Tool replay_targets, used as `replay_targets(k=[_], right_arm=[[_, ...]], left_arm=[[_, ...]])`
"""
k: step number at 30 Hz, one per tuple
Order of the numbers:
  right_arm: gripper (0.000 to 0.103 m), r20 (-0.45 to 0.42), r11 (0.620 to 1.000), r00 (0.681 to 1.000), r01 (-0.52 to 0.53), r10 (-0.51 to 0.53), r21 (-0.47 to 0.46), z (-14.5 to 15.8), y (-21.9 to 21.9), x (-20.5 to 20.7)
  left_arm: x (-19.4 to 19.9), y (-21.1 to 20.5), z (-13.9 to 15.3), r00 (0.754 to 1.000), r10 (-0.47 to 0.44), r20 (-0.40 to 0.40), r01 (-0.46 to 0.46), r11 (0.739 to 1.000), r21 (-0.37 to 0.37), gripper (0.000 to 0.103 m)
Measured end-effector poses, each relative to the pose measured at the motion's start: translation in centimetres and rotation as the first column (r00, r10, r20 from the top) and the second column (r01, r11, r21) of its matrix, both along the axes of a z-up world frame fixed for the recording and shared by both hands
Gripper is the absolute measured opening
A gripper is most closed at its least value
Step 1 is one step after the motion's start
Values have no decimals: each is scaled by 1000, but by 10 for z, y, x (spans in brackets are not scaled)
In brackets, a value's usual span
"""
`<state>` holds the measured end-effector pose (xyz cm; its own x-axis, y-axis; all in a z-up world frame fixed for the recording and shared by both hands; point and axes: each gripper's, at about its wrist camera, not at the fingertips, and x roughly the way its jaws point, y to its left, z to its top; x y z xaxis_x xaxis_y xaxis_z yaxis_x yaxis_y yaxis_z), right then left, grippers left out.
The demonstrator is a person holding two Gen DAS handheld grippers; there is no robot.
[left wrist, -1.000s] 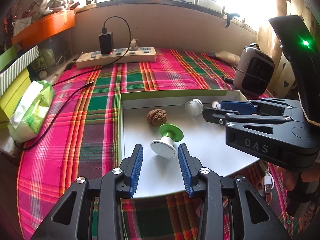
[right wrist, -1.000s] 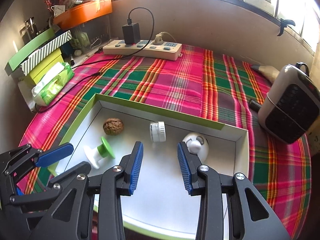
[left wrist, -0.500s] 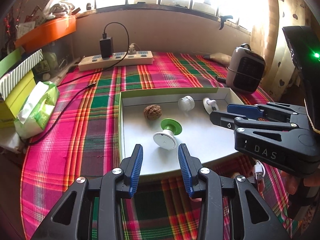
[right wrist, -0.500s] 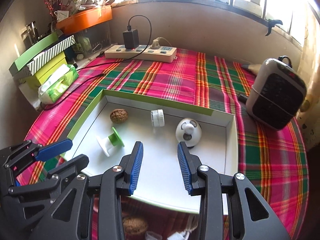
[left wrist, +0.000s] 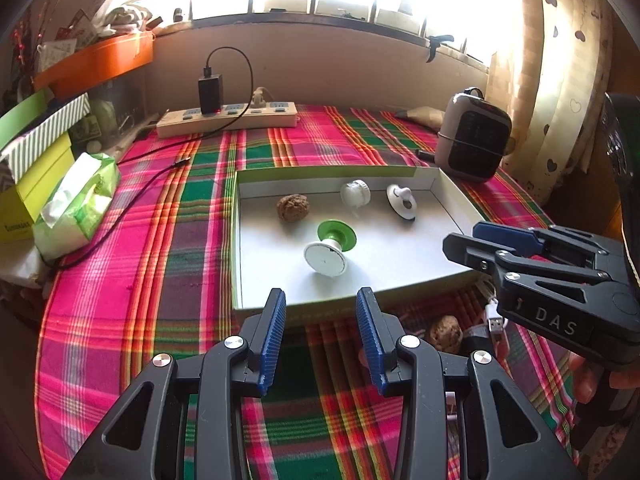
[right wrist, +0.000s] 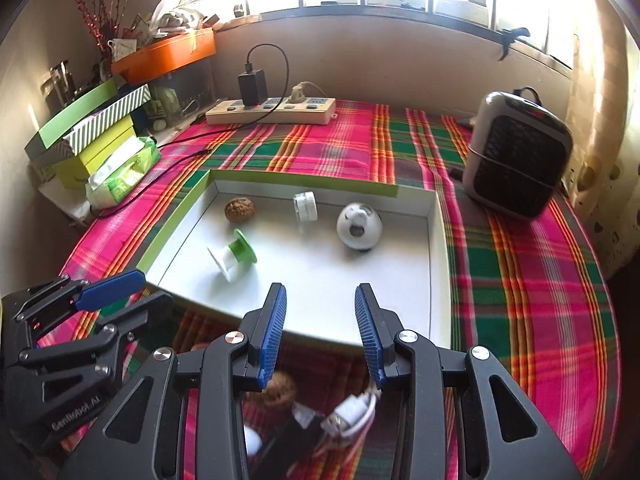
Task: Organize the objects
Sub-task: 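Move the right gripper to the black power bank while the left approaches the pink ear hook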
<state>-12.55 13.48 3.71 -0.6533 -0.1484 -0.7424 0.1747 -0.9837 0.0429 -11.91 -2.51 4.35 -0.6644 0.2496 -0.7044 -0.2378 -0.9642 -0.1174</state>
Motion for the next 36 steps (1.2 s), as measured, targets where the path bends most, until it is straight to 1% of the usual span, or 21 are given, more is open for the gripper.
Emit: replay_targets(k=[4,14,18,23,27,36], right_arm=[[37,-5,1000,1000,11,-11,-19,-2,5,13],[37,-17,999,999,44,-44,-21,-8,10,43],[40,-31,999,998,53,-52,10,-11,10,60],[41,-28,998,998,54,-54,-20,-15,10,74],[41,-16,999,999,29,-29,-16,-21,2,77],[41,8,998,998,55,-55,-16,-32,1,79]], left_arm=[[7,1,-2,1000,-12,3,12,1000,4,35],[18,-4,-10,1000,-22,18,22,999,24,35],[21,-5,-16,999,-23,34,22,999,30,35],[23,-4,-20,999,-31,45,30,999,32,35],[24,-2,-24,998,-37,53,35,999,30,35],[25,-4,-27,998,-37,58,36,999,32,35]])
